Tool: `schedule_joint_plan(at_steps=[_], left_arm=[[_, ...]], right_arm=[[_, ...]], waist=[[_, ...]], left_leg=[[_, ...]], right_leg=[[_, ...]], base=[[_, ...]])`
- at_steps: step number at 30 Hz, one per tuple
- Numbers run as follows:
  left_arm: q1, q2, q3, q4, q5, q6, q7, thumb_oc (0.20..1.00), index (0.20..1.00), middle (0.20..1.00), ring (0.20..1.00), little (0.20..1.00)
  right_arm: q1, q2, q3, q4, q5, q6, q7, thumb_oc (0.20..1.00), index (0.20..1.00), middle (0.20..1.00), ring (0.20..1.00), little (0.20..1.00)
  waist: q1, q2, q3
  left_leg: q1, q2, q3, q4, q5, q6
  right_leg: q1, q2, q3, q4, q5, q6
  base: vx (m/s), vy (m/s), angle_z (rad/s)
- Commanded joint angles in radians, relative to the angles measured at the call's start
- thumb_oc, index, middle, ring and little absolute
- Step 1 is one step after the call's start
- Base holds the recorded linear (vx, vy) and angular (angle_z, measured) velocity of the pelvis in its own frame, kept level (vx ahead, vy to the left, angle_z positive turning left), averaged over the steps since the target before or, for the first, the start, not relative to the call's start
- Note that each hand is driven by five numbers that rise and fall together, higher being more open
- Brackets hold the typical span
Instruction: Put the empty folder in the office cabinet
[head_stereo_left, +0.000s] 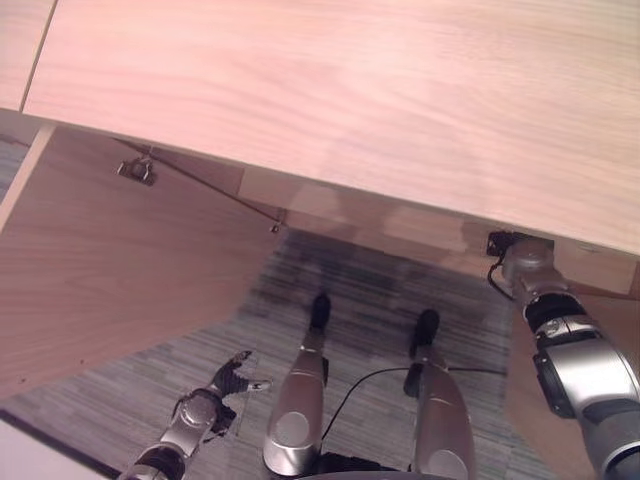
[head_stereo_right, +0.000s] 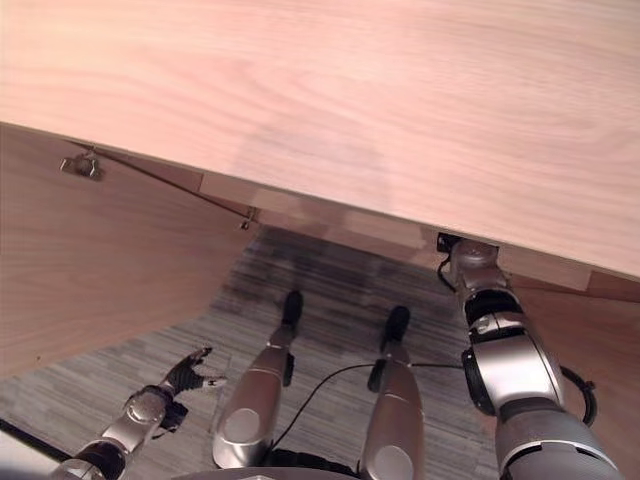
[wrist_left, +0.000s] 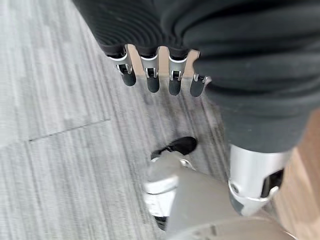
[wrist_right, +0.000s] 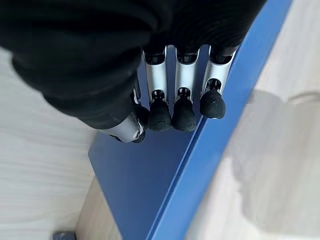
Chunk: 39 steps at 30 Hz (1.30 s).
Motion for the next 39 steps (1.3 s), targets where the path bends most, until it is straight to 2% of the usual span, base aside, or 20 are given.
schedule_joint_plan(at_steps=[1, 10, 18, 27, 39], left_arm=[[0.062, 0.049, -0.067, -0.01, -0.003, -0.015, -0.011, 1.0, 1.0, 1.0, 1.0, 1.0], [0.06, 0.065, -0.099, -0.063, -0.035, -0.017, -0.026, 1.0, 1.0, 1.0, 1.0, 1.0], [0.054, 0.066, -0.104, -0.082, -0.053, -0.017, -0.029, 1.0, 1.0, 1.0, 1.0, 1.0], [0.051, 0.065, -0.12, -0.123, -0.066, -0.017, -0.035, 1.0, 1.0, 1.0, 1.0, 1.0], [0.059, 0.065, -0.11, -0.142, -0.081, -0.016, -0.042, 1.0, 1.0, 1.0, 1.0, 1.0]], right_arm=[[-0.004, -0.062, 0.011, 0.004, 0.05, -0.02, 0.003, 0.2, 0.2, 0.2, 0.2, 0.2], [-0.053, -0.095, 0.024, 0.14, 0.066, 0.018, 0.018, 0.2, 0.2, 0.2, 0.2, 0.2], [-0.032, -0.09, 0.028, 0.172, 0.049, 0.035, 0.026, 0.2, 0.2, 0.2, 0.2, 0.2], [0.014, -0.101, 0.001, 0.231, 0.031, 0.062, 0.026, 0.2, 0.2, 0.2, 0.2, 0.2], [0.128, -0.084, -0.065, 0.271, 0.043, 0.074, 0.026, 0.2, 0.2, 0.2, 0.2, 0.2]], waist=[[0.018, 0.006, -0.066], [0.047, 0.041, -0.058], [0.052, 0.055, -0.057], [0.063, 0.087, -0.045], [0.048, 0.105, -0.027]], left_leg=[[-0.06, 0.002, -0.081, -0.046, 0.024, 0.008], [-0.094, -0.016, -0.102, -0.049, 0.036, 0.007], [-0.11, -0.023, -0.112, -0.051, 0.041, 0.01], [-0.152, -0.039, -0.124, -0.059, 0.053, 0.011], [-0.183, -0.044, -0.117, -0.064, 0.059, 0.013]], right_leg=[[-0.035, -0.061, -0.002, 0.228, -0.209, 0.083], [-0.061, -0.073, -0.021, 0.258, -0.226, 0.083], [-0.081, -0.079, -0.028, 0.277, -0.236, 0.081], [-0.127, -0.089, -0.04, 0.303, -0.252, 0.078], [-0.172, -0.098, -0.035, 0.321, -0.257, 0.077]], base=[[0.0, 0.0, 0.0], [0.0, -0.013, 0.09], [0.0, -0.007, 0.08], [-0.01, -0.002, 0.06], [0.0, 0.002, 0.01]])
